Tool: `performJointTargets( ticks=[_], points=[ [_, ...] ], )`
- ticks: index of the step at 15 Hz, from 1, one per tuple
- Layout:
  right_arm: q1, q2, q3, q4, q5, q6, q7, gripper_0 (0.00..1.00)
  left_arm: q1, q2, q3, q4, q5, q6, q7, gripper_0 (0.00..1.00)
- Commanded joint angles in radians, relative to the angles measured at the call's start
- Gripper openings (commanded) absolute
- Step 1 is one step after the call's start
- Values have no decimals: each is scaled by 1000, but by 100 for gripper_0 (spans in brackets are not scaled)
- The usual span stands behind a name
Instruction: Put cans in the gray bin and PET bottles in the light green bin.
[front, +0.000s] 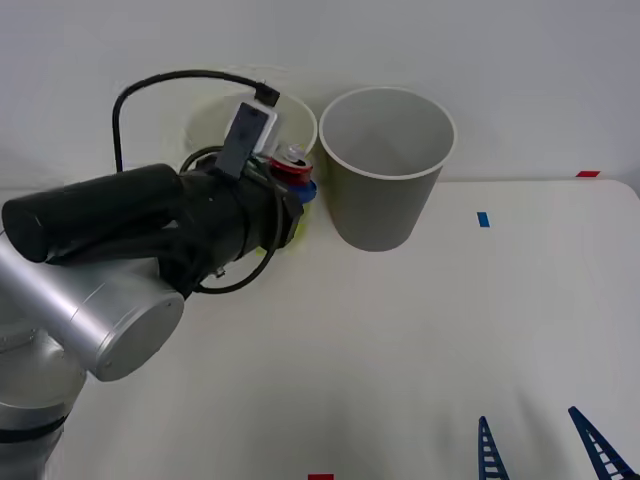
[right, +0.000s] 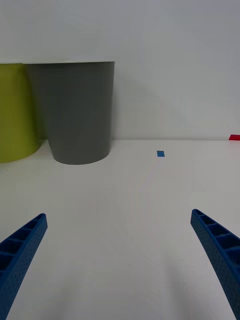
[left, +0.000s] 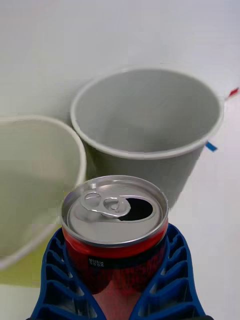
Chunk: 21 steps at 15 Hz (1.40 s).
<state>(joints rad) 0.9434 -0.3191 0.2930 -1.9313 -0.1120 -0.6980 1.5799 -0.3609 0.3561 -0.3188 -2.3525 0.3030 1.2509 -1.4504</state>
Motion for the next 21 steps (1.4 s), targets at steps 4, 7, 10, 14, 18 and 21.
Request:
performJointTargets(
  ticks=[4,7,10,14,18,21],
  points=[
    [0,0,0,0,0,0,0,100,-293,-31,3,70,-35,108,142,0],
    [0,0,0,0,0,0,0,100,-383,-63,0,205,-31,-11,139,0],
    [0,0,0,0,0,0,0,100,-487,-98,-39,361,-27,-105,147,0],
    [0,0,0,0,0,0,0,100,-564,-131,-60,585,38,-311,143,0],
    [0,0,0,0,0,0,0,100,-587,-174,-60,773,82,-524,39,0],
    [0,0,0,0,0,0,0,100,-590,-192,-66,865,82,-640,22,0]
  ],
)
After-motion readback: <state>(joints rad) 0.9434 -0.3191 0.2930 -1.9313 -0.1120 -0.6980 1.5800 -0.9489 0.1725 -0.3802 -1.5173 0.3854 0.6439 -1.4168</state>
